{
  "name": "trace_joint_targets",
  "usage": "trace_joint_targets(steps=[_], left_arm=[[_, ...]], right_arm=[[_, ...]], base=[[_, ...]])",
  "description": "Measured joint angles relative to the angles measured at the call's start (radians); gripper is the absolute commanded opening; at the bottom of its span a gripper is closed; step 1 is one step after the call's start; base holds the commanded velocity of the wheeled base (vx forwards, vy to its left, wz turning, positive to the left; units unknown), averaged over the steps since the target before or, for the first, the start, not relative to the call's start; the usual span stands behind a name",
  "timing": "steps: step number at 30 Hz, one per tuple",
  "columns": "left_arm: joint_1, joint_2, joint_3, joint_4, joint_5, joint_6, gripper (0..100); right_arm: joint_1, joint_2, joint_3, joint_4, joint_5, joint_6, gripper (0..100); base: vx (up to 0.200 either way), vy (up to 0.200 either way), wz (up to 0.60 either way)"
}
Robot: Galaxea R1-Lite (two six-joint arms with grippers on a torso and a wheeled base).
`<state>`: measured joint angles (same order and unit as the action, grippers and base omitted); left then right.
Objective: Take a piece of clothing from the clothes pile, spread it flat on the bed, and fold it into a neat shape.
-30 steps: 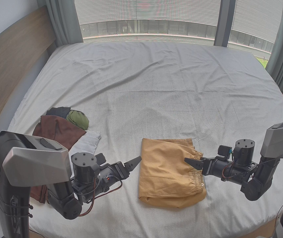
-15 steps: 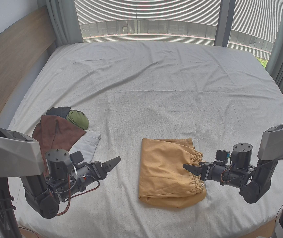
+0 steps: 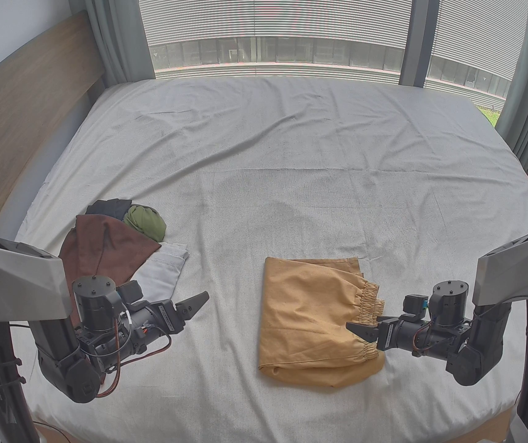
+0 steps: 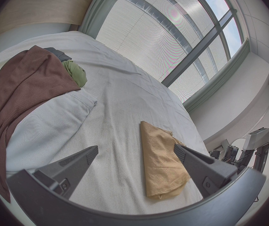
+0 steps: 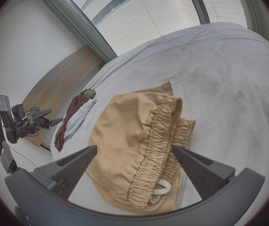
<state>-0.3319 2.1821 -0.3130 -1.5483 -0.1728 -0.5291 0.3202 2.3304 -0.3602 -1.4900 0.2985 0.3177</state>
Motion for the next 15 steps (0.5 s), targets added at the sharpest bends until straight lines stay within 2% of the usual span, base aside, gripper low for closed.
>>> trace_joint_targets(steps=[15], left_arm=[[0.002, 0.043, -0.005, -0.001, 0.007, 0.033, 100]], right_arm=[[-0.033, 0.061, 0.01, 0.002, 0.0, -0.011, 100]], base=[[0.0, 0.0, 0.0]])
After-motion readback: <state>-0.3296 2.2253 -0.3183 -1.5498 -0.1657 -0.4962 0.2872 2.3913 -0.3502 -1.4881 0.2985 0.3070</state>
